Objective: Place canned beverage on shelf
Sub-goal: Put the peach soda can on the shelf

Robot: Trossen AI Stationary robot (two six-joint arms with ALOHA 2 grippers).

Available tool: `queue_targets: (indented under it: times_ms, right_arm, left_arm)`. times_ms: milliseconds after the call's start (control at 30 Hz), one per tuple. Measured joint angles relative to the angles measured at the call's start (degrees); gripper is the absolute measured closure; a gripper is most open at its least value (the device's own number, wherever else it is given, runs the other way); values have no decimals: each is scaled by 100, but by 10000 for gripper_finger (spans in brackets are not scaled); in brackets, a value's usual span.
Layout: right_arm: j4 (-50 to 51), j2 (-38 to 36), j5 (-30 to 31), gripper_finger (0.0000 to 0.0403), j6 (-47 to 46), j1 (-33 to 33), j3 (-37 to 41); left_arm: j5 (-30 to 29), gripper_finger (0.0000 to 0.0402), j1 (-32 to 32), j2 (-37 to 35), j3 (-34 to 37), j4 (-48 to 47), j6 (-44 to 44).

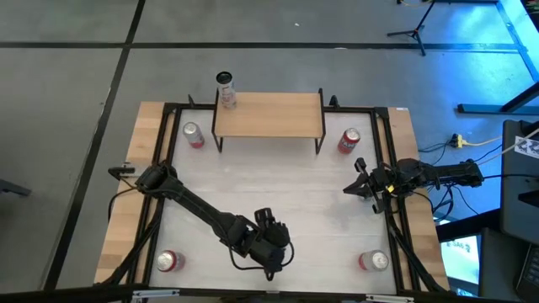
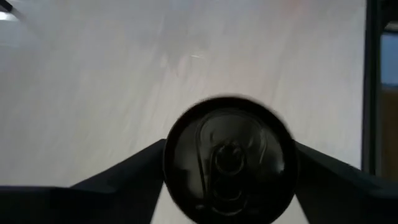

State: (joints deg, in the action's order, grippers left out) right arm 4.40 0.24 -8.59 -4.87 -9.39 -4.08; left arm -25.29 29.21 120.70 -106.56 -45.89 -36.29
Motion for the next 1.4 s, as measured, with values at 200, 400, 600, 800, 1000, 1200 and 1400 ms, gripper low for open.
queue_targets:
  times_ms: [200, 400, 600, 800, 1000, 1200, 1400]
  right_arm:
    - [-4, -1, 1, 384, 1, 0, 0]
    - [-164, 1, 83, 384, 81, 2, 0]
    - [-487, 0, 215, 384, 246, 2, 0]
    - [-781, -1, 834, 384, 529, 2, -4]
    - [-951, -1, 2102, 384, 701, 2, -4]
    - [-1176, -1, 2507, 384, 1100, 2, -4]
    - [-1256, -1, 3005, 384, 1344, 2, -4]
  left_arm:
    - [23, 172, 0, 0, 0, 24, 363]
    - [97, 172, -10, -157, 6, -67, 767]
    - [-37, 172, -16, -786, 0, -239, 1130]
    - [-128, 170, -199, -1458, 0, -1171, 1201]
    - [-263, 170, -577, -2118, 0, -1952, 1367]
    - [-269, 170, -1073, -2759, 0, -2337, 1925]
    - [-259, 170, -1718, -3309, 0, -2725, 2604]
